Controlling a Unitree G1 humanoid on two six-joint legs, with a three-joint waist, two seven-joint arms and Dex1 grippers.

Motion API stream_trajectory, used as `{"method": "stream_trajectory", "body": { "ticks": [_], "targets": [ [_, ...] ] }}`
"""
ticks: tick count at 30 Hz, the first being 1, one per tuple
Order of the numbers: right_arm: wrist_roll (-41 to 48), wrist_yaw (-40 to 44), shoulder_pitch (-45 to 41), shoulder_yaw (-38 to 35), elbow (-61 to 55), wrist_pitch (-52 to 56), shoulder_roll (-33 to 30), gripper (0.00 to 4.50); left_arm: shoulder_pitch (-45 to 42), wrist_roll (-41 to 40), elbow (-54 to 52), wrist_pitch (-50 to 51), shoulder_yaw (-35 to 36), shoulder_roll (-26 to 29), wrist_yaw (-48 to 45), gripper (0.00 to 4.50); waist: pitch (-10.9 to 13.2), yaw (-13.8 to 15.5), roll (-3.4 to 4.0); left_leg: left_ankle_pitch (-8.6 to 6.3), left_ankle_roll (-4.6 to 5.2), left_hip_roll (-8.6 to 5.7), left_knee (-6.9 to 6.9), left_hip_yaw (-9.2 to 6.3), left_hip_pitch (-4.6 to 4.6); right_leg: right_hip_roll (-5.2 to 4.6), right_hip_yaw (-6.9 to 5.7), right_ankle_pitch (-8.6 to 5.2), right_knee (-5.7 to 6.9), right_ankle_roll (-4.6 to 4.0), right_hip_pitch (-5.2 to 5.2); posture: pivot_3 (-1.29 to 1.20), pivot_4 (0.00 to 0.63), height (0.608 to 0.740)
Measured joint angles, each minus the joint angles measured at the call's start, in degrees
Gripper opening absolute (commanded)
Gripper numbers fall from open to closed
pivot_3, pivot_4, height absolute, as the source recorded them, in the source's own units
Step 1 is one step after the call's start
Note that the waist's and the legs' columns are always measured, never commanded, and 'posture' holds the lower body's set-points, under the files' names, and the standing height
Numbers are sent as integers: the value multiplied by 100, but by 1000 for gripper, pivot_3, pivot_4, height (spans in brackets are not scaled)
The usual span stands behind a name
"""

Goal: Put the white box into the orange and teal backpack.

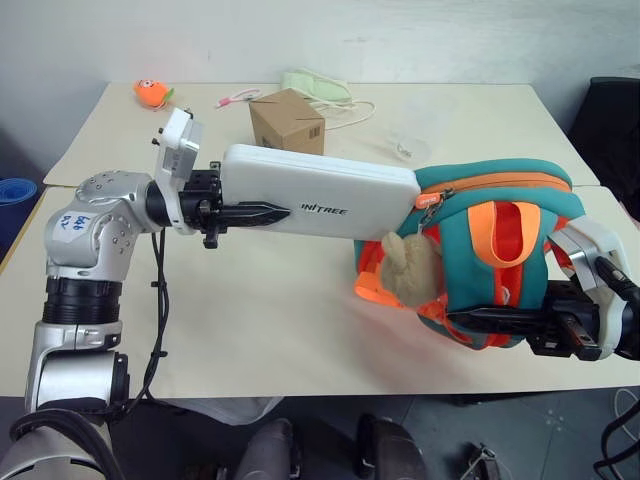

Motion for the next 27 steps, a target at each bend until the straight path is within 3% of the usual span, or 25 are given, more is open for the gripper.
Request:
{"method": "stream_trajectory", "body": {
  "ticks": [4,10,27],
  "targets": [
    [-2,101,-95,5,31,-38,-142,22,-524,344,527,-475,-141,-421,69,1283,2,29,-4,4,13,-8,3,0,-13,4,-11,10,-4,18,0,0,150,740],
    [304,346,24,-177,-36,81,-342,22,-1148,199,1147,-200,209,-487,90,1283,5,4,-7,2,18,-7,5,0,-23,31,-28,11,-11,20,-3,0,150,740],
    [635,241,-164,-209,291,208,-446,22,-805,215,705,37,84,-514,-334,1283,12,-37,-19,7,22,-8,16,-1,-21,25,-30,14,-3,25,0,0,150,740]
  ]
}}
